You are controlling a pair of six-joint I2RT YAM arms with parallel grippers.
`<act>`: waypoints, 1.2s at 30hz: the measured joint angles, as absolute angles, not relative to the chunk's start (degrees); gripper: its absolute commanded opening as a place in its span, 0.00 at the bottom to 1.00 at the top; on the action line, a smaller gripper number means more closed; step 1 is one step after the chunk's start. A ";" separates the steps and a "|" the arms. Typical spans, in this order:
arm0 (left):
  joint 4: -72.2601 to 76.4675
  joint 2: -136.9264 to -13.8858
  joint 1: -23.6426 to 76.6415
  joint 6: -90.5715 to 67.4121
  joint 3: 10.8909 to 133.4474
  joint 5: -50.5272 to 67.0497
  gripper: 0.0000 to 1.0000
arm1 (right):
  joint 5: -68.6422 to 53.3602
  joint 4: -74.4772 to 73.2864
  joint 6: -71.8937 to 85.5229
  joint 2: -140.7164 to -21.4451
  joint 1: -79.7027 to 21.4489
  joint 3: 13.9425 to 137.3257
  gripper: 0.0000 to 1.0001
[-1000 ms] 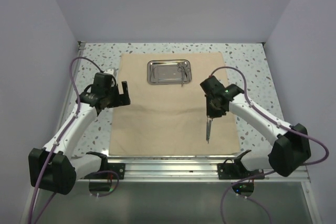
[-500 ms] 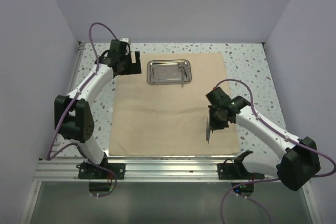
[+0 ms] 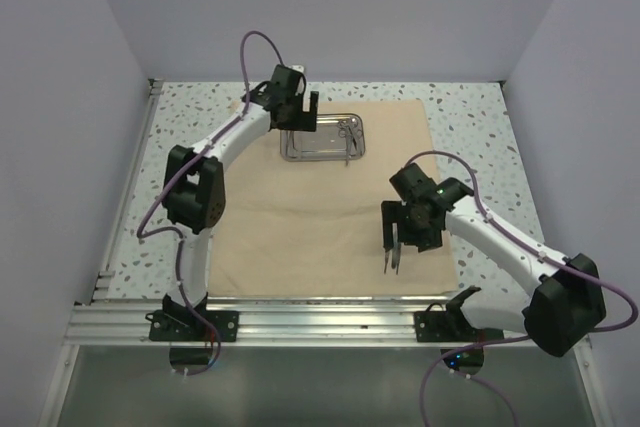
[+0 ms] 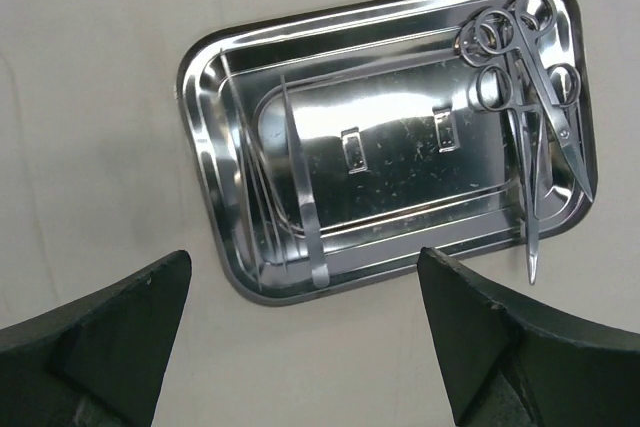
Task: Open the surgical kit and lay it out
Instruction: Pick up the medical item from the container.
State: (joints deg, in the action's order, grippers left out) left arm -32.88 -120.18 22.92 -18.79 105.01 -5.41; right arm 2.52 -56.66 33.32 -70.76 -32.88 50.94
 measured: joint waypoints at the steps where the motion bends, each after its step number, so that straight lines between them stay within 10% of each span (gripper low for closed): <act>1: -33.01 -121.73 23.62 -18.85 106.67 -5.56 1.00 | 2.55 -56.97 33.15 -70.70 -32.88 51.75 0.81; 27: -33.78 -139.09 26.06 -19.25 120.20 -4.47 0.97 | 6.35 -63.83 30.33 -70.91 -32.88 56.05 0.79; 36: -32.97 -139.68 26.33 -19.75 119.74 -4.49 0.77 | 6.63 -63.86 29.80 -73.14 -32.88 56.62 0.78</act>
